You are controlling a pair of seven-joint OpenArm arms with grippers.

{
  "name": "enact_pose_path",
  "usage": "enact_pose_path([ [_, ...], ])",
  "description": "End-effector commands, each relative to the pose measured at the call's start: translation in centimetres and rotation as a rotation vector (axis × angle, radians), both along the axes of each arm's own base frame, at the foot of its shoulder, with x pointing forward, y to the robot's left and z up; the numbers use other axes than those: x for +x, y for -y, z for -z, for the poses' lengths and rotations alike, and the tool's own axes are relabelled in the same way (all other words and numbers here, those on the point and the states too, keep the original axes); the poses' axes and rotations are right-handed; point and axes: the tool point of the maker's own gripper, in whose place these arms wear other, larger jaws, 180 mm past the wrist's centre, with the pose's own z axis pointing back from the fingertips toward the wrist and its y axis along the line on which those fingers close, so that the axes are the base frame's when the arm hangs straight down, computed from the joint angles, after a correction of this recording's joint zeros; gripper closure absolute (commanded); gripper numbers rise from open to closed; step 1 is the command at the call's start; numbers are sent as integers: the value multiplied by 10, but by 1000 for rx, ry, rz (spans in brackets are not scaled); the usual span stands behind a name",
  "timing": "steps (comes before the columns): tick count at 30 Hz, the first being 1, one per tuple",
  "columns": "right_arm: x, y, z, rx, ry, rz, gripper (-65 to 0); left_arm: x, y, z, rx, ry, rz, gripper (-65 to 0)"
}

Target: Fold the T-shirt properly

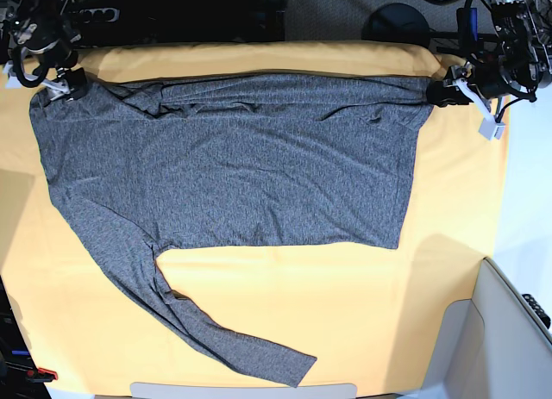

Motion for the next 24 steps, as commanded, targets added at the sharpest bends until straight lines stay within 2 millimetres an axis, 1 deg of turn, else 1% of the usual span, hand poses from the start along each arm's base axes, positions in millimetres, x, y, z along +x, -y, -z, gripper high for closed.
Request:
enact_pose_path([
  [1, 6, 5, -9, -40, 22, -12, -375, -3, -9, -1, 40, -17, 5, -214],
  [3, 5, 2, -5, -43, 11, -18, -375, -3, -9, -1, 40, -17, 5, -214],
  [9, 3, 3, -4, -50, 1, -16, -374, -3, -9, -1, 40, -17, 5, -214],
  [11, 2, 4, -4, -51, -1, -15, -356, -3, -9, -1, 40, -17, 5, -214],
  [12, 2, 4, -4, -51, -1, -15, -327, -3, -9, -1, 40, -17, 5, -214],
  [16, 1, 4, -4, -52, -2, -14, -169, -3, -9, -1, 40, -17, 5, -214],
  [18, 1, 4, -4, -52, -2, -14, -112, -3, -9, -1, 40, -16, 5, -214],
  [20, 1, 4, -4, -52, -2, -14, -111, -3, -9, -1, 40, -16, 5, -214],
  [24, 1, 5, -4, -54, -3, -12, -155, -3, -9, -1, 40, -16, 5, -214],
])
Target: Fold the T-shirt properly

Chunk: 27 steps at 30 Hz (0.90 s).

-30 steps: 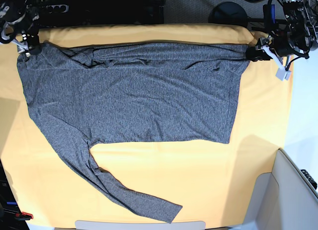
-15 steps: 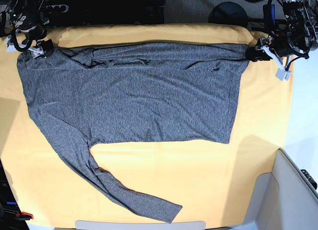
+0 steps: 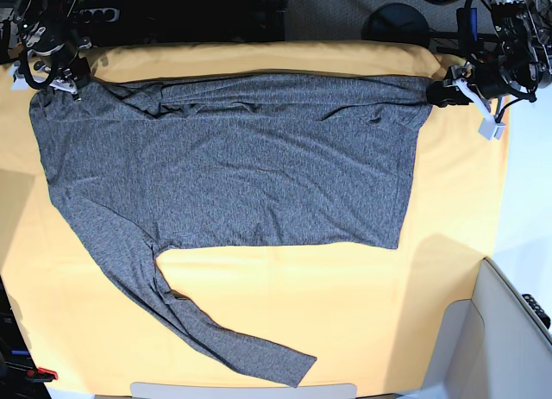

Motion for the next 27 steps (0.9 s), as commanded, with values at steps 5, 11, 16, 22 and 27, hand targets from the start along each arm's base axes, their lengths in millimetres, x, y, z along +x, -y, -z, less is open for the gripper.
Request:
enact_pose_path([
  [5, -7, 19, -10, -46, 13, 40, -202, -3, -9, 0, 41, -18, 5, -214],
  [11, -15, 33, -11, -62, 4, 81, -236, -3, -9, 0, 42, -17, 5, -214],
  [16, -22, 34, 7, -20, -33, 107, -276, -3, -8, 0, 40, -17, 4, -214],
  [22, -22, 34, 13, -4, -42, 117, -294, -3, -5, 2, 30, -18, 1, -214],
  [27, -14, 31, -2, -29, -3, 95, -294, -3, -5, 2, 30, -18, 1, -214],
])
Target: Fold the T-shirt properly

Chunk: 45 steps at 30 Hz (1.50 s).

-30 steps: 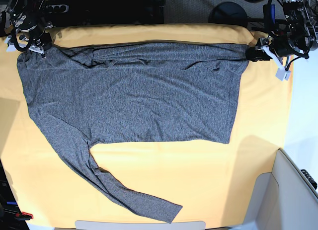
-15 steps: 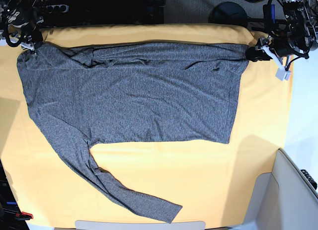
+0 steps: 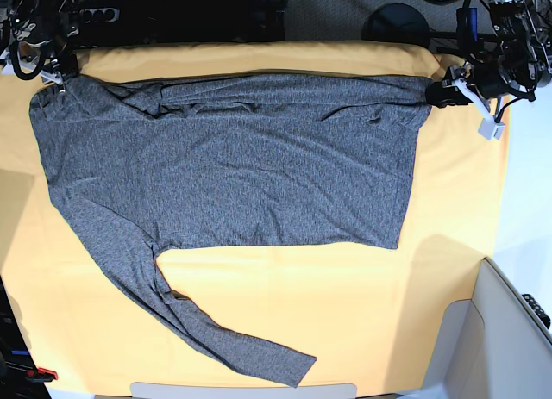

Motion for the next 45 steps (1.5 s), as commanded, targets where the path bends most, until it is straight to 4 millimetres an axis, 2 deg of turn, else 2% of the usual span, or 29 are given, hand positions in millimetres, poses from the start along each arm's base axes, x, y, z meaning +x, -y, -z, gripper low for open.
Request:
enact_pose_path([
  [1, 8, 3, -16, -40, 40, -24, -293, -4, -7, 1, 36, -24, 11, -214],
  [5, 10, 0, -31, -72, 67, -52, -293, -4, -7, 1, 36, -24, 11, -214],
  [14, 19, 0, -34, -75, 88, -48, -292, -4, -7, 1, 36, -24, 11, -214],
  [19, 35, 1, -41, -78, 135, -45, -293, -3, -7, 0, 36, -23, 11, -214],
  [26, 45, 0, -46, -74, 164, -46, -294, -3, -7, 0, 36, -23, 11, -214],
  [35, 62, -23, -43, -43, 176, -115, -290, -3, -7, 0, 36, -23, 11, -214],
  [37, 65, -24, -44, -42, 185, -117, -262, -3, -6, 1, 35, -23, 10, -214],
  [40, 69, -24, -47, -43, 197, -117, -164, -3, -6, 1, 35, -23, 10, -214],
  [45, 74, -24, -50, -44, 212, -116, -55, -3, -6, 1, 35, -23, 10, -214],
])
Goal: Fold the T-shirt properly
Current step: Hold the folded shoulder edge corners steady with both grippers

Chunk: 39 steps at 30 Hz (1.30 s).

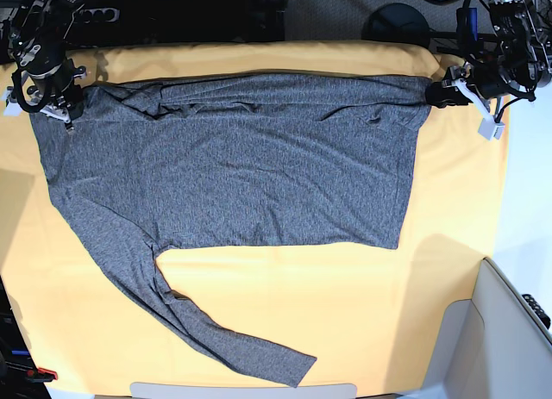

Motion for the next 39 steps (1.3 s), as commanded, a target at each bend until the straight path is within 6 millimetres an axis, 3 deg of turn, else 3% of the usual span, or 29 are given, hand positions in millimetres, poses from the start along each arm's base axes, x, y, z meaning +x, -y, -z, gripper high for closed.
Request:
enact_pose_path([
  [1, 6, 5, -10, -30, 30, -5, -31, -4, -6, 1, 35, -24, 10, -214],
  [3, 5, 7, -6, -29, 19, 1, 0, -4, -6, 1, 35, -24, 10, -214],
  [8, 7, 9, 0, -14, 10, 12, 0, -4, -3, 2, 24, -24, 5, -214],
  [13, 22, 9, -8, -9, 50, 15, 0, -4, -2, 3, 22, -25, 6, -214],
  [18, 22, 7, -9, -4, 55, 10, -2, -4, -2, 3, 22, -25, 6, -214],
  [21, 16, 6, -8, -8, 42, 5, -81, -4, -2, 3, 22, -25, 6, -214],
  [24, 6, 3, -15, -33, 40, -13, -212, -4, -2, 3, 22, -25, 6, -214],
  [26, 2, 1, -14, -20, 38, -19, -253, -4, -2, 3, 21, -25, 6, -214],
  [31, -8, -5, -9, 25, 24, -30, -253, -5, -2, 4, 22, -27, 5, -214],
  [39, -26, 16, -10, 0, 6, 33, -254, -5, -2, 4, 22, -27, 5, -214],
])
